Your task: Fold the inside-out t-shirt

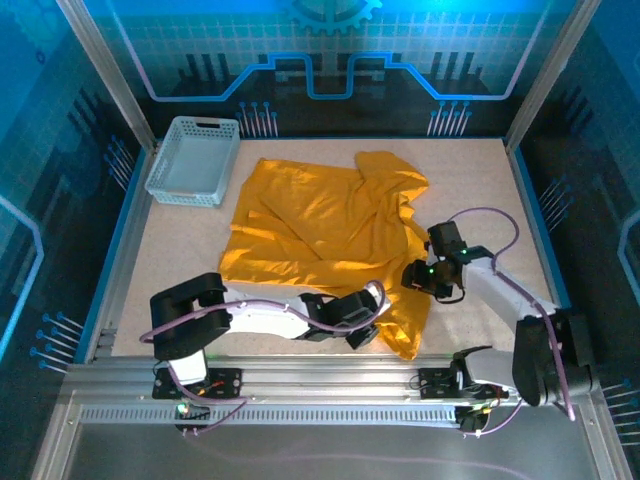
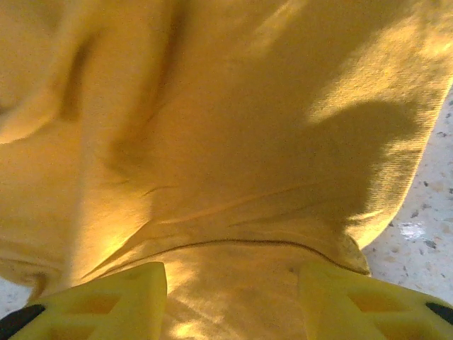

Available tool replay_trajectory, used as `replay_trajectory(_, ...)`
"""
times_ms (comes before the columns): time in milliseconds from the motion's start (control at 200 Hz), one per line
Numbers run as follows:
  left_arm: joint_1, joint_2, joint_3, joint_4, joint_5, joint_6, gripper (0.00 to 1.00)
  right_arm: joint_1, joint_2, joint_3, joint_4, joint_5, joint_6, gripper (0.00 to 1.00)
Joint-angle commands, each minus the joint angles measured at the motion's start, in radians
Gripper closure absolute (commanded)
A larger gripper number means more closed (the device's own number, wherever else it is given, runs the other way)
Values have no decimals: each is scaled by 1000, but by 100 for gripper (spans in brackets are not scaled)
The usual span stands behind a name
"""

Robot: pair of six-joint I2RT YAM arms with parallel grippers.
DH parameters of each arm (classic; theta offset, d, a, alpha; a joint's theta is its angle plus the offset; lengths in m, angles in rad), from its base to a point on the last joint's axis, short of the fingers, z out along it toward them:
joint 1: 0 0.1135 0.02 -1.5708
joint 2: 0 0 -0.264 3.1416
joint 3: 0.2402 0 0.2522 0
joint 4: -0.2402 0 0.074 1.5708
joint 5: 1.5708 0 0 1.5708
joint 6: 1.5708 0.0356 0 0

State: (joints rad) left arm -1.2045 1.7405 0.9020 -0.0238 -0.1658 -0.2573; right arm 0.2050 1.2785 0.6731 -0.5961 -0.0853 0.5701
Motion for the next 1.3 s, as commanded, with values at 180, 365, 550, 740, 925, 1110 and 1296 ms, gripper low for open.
replay_trajectory(180, 21, -183, -78, 5, -50, -5, 62, 12, 4, 8, 3, 92, 25, 46)
replay_trajectory(365, 7, -174, -64, -30, -44, 1, 61, 68, -71, 2, -84, 112, 44, 46)
replay_trajectory(550, -15, -131, -42, -64, -38, 20, 53, 186, -215, -20, -201, 167, 142, 46)
replay_trajectory(740, -14, -46, 7, -68, -26, 40, 47, 270, -240, -84, -196, 165, 227, 46)
replay_trajectory(925, -14, 33, 41, -45, -38, 44, 47, 266, -107, -104, -55, 124, 221, 47)
replay_trajectory(1110, 28, 59, 46, -47, -171, -11, 64, 164, 38, -36, -4, 115, 159, 47)
replay_trajectory(1296, 51, 72, 34, -4, -161, 15, 84, 50, 154, 64, 29, 133, 80, 47)
